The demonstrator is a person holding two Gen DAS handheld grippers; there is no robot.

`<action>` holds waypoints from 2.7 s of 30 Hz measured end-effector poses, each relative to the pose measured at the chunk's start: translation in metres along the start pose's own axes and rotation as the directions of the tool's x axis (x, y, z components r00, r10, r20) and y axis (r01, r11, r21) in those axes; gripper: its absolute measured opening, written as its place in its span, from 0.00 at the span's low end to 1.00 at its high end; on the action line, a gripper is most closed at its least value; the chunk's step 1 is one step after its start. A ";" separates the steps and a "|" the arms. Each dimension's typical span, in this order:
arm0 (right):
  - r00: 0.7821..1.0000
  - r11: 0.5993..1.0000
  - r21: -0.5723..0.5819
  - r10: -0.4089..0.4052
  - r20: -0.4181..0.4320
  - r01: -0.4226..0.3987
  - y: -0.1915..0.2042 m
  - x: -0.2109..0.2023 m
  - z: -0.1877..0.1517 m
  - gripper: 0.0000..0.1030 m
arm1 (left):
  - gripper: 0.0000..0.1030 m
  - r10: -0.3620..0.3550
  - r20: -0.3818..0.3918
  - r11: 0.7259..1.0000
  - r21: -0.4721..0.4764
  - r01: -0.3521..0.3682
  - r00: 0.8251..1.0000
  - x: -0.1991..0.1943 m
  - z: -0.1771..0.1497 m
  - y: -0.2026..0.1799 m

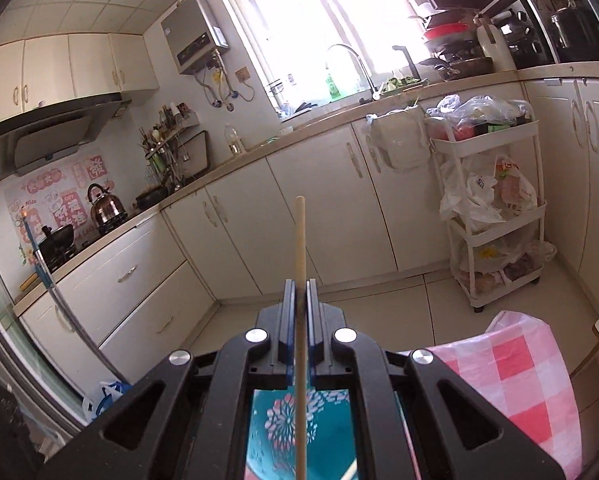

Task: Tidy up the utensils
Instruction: 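Lift the chopsticks in both grippers and carry them over the teal cup, then open both grippers to drop the chopsticks into the teal cup, then lower the right gripper to the pile and close on another chopstick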

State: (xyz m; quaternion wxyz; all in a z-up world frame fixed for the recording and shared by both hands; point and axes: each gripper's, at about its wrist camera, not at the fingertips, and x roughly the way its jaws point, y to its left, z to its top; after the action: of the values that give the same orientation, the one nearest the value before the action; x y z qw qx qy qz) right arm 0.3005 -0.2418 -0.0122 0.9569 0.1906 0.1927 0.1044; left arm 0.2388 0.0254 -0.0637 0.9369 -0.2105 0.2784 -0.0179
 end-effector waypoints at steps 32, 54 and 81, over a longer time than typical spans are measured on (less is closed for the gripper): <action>0.961 0.990 -0.111 -0.116 -0.251 0.090 -0.031 -0.099 -0.132 0.29 | 0.74 0.090 -0.109 0.991 0.107 -0.078 0.990 -0.001 -0.022 0.007; 0.768 0.944 -0.317 -0.267 -0.581 0.089 -0.052 -0.051 -0.226 0.06 | 0.74 0.239 -0.404 0.904 0.425 -0.050 0.883 0.009 -0.180 -0.018; 0.754 0.983 -0.174 -0.158 -0.638 0.059 -0.068 -0.083 -0.226 0.06 | 0.74 0.250 -0.425 0.879 0.476 -0.020 0.870 0.028 -0.200 -0.035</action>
State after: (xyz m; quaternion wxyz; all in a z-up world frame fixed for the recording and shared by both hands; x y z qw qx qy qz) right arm 0.1416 -0.2531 -0.2054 0.8464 0.0621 0.5146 0.1219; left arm 0.1597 -0.0879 -0.2151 0.8613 0.0472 0.5015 -0.0664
